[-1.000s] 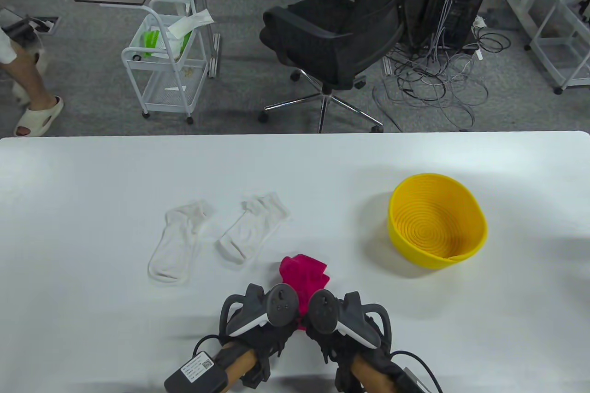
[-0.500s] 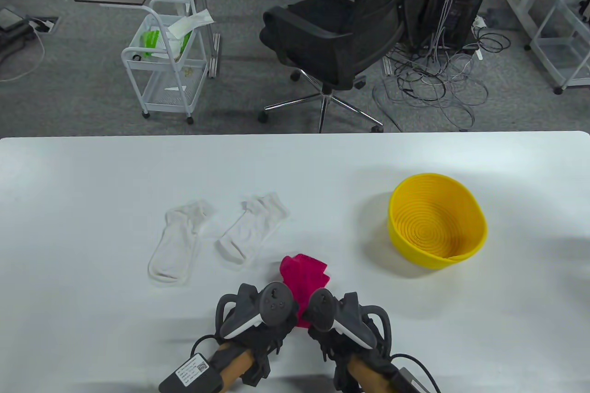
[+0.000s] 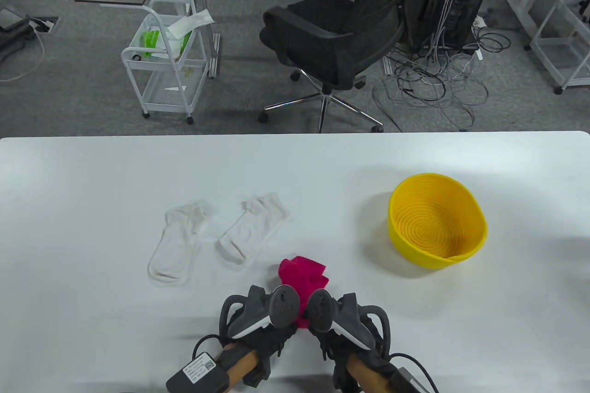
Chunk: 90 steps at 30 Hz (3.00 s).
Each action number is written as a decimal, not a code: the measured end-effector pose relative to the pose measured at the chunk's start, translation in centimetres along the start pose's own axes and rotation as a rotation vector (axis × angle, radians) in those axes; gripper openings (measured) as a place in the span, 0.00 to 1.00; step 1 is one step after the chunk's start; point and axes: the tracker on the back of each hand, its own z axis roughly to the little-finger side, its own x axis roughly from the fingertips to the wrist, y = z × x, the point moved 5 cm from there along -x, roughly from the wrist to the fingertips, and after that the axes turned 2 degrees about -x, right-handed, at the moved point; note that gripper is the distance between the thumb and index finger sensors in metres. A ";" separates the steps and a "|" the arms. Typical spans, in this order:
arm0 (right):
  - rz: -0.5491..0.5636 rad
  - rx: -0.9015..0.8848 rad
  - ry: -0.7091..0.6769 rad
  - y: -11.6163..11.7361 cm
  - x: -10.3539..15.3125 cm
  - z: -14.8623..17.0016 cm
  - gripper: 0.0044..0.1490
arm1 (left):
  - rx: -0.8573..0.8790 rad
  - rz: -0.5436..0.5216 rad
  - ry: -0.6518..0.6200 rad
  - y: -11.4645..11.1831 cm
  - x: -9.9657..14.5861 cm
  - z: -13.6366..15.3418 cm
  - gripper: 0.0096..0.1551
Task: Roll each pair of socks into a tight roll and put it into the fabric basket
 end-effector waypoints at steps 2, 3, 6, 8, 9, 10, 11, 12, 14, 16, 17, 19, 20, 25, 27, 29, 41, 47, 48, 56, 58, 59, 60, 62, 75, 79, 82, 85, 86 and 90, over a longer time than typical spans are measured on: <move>-0.002 -0.009 -0.001 -0.1 0.0 0.1 0.25 | 0.016 0.016 0.004 -0.1 0.0 0.1 0.24; -0.002 -0.013 -0.001 -0.2 0.0 0.1 0.25 | 0.034 0.022 0.008 -0.1 0.0 0.2 0.23; 0.011 -0.040 -0.008 -0.6 0.1 0.3 0.25 | 0.049 0.034 0.009 -0.1 0.0 0.3 0.23; 0.053 -0.050 -0.026 -1.5 0.4 0.3 0.24 | 0.052 0.038 0.011 -0.2 0.0 0.3 0.23; 0.075 -0.057 -0.032 -2.0 0.6 0.2 0.24 | 0.054 0.039 0.012 -0.2 0.0 0.4 0.23; 0.091 -0.068 -0.043 -2.4 0.8 0.2 0.24 | 0.057 0.040 0.014 -0.2 0.0 0.4 0.23; 0.094 -0.073 -0.047 -2.6 0.8 0.2 0.24 | 0.059 0.041 0.015 -0.2 0.0 0.4 0.23; 0.094 -0.094 -0.065 -2.9 1.1 0.1 0.23 | 0.067 0.042 0.017 -0.2 0.0 0.5 0.23; 0.076 -0.106 -0.084 -2.9 1.3 -0.1 0.23 | 0.078 0.043 0.021 -0.2 -0.1 0.6 0.23; 0.050 -0.086 -0.094 -2.4 1.3 -0.3 0.23 | 0.086 0.040 0.024 -0.2 -0.1 0.7 0.23; 0.036 -0.070 -0.092 -2.2 1.2 -0.4 0.23 | 0.089 0.040 0.025 -0.2 -0.1 0.7 0.23; 0.014 -0.048 -0.086 -1.7 1.0 -0.5 0.24 | 0.090 0.038 0.026 -0.2 0.0 0.7 0.23; 0.010 -0.044 -0.084 -1.6 1.0 -0.5 0.24 | 0.090 0.037 0.026 -0.2 0.0 0.7 0.23; -0.040 -0.024 -0.053 -0.6 0.5 -0.2 0.26 | 0.082 0.030 0.026 -0.2 0.0 0.7 0.23; -0.045 -0.030 -0.037 -0.4 0.3 -0.1 0.27 | 0.078 0.026 0.026 -0.2 0.0 0.7 0.24; -0.039 -0.016 -0.031 -0.3 0.3 -0.2 0.27 | 0.084 0.027 0.028 -0.2 -0.1 0.8 0.24; -0.013 0.014 0.002 0.3 -0.1 0.0 0.30 | 0.063 -0.015 0.027 1.4 0.6 0.4 0.27; -0.008 -0.003 0.014 0.2 -0.1 0.1 0.27 | 0.050 0.026 0.032 0.4 0.2 0.6 0.29; -0.007 -0.007 0.015 0.2 -0.1 0.1 0.27 | 0.044 0.031 0.034 0.2 0.2 0.6 0.29; -0.048 -0.069 -0.003 -0.1 -0.1 0.4 0.25 | 0.056 0.050 0.019 -0.2 0.0 0.5 0.25; -0.012 -0.085 -0.011 -1.0 0.1 0.6 0.25 | 0.081 0.060 0.028 -0.3 -0.1 0.7 0.24; 0.003 -0.092 -0.017 -1.5 0.2 0.7 0.24 | 0.091 0.065 0.030 -0.3 -0.1 0.8 0.24; 0.016 -0.101 -0.022 -1.8 0.3 0.7 0.24 | 0.095 0.066 0.029 -0.4 -0.1 0.8 0.23; 0.036 -0.126 -0.047 -2.5 0.6 0.8 0.23 | 0.103 0.073 0.032 -0.4 -0.1 0.9 0.24; -0.074 -0.063 -0.037 -0.5 0.1 0.4 0.26 | 0.083 0.043 0.032 -0.1 0.0 0.8 0.25; -0.057 -0.021 -0.014 -0.2 0.1 0.4 0.28 | 0.089 0.013 0.044 0.5 0.3 1.0 0.26; -0.044 -0.004 -0.003 -0.1 0.0 0.3 0.30 | 0.068 -0.041 0.041 1.5 0.7 0.8 0.27; -0.042 0.008 0.009 0.2 -0.2 0.5 0.31 | 0.049 -0.069 0.038 2.2 1.1 0.6 0.26; -0.039 0.008 0.014 0.2 -0.2 0.5 0.31 | 0.046 -0.064 0.037 2.2 1.1 0.5 0.26; -0.043 0.013 0.016 0.3 -0.2 0.5 0.30 | 0.015 0.003 0.040 1.1 0.7 0.5 0.29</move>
